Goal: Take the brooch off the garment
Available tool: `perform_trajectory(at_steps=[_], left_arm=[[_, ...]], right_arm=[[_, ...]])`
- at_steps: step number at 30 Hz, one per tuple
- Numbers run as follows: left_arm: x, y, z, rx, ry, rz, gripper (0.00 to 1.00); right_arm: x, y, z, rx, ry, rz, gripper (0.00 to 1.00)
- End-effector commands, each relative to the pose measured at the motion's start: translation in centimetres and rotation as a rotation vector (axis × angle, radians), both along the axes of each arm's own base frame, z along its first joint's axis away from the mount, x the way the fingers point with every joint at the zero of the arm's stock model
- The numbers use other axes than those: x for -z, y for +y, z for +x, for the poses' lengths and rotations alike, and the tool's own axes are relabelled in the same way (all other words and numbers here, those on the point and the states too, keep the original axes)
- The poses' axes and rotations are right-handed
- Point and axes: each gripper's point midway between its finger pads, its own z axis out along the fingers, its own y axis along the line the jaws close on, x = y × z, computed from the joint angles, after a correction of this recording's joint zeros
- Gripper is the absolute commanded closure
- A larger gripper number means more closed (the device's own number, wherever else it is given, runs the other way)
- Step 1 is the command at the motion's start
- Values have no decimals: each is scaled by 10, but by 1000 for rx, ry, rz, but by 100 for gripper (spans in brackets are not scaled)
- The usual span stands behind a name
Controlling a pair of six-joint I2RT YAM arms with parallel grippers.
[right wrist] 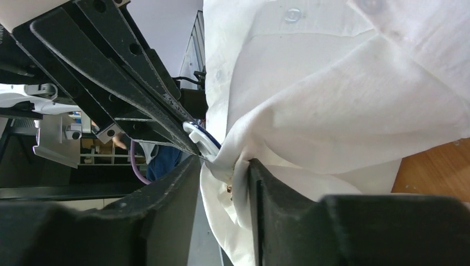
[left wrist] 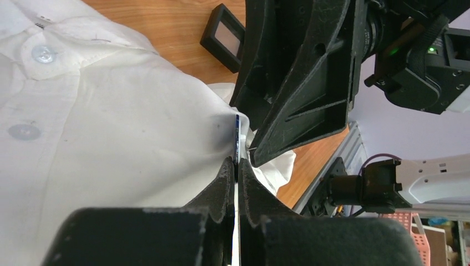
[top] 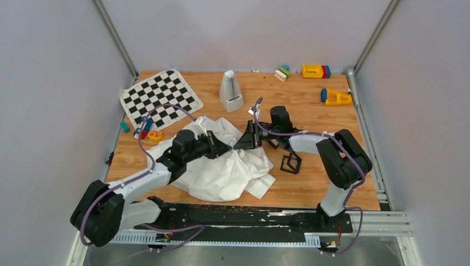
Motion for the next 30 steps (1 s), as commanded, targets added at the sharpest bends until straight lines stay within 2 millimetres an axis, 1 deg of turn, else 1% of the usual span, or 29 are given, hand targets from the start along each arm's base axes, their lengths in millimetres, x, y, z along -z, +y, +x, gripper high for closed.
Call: perform_trajectory(at_steps=[1, 2, 4, 8, 11, 14, 16, 20, 21, 23, 26, 29, 30], left_arm=[[-14, 13, 8, -89, -37, 85, 100], [-8, 19, 7, -104, -16, 122, 100], [-5, 27, 9, -125, -13, 179, 100], [1, 34, 8, -112, -13, 267, 100], [5, 35, 6, -106, -2, 289, 100], [7, 38, 7, -112, -4, 304, 100], [8, 40, 6, -113, -5, 315, 100], [9, 42, 3, -102, -5, 331, 100], [9, 42, 3, -99, -3, 334, 100], [11, 42, 2, -91, 0, 340, 100], [12, 41, 1, -79, 1, 344, 100], [18, 43, -1, -65, 22, 375, 100], [23, 44, -3, -61, 45, 399, 100]], right_arm=[[-27, 11, 0, -1, -140, 47, 58], [-26, 11, 1, -1, -139, 45, 56], [-25, 12, 2, 0, -133, 40, 55], [-23, 12, 3, 7, -130, 35, 60], [-23, 11, 5, 17, -138, 30, 66], [-24, 11, 5, 26, -146, 26, 68], [-25, 10, 6, 30, -147, 20, 73], [-24, 10, 8, 36, -147, 10, 89], [-24, 10, 8, 37, -147, 7, 91], [-24, 10, 9, 39, -148, 5, 93], [-23, 10, 10, 45, -149, -2, 100], [-25, 8, 11, 64, -158, -5, 100], [-27, 6, 12, 71, -163, -4, 100]])
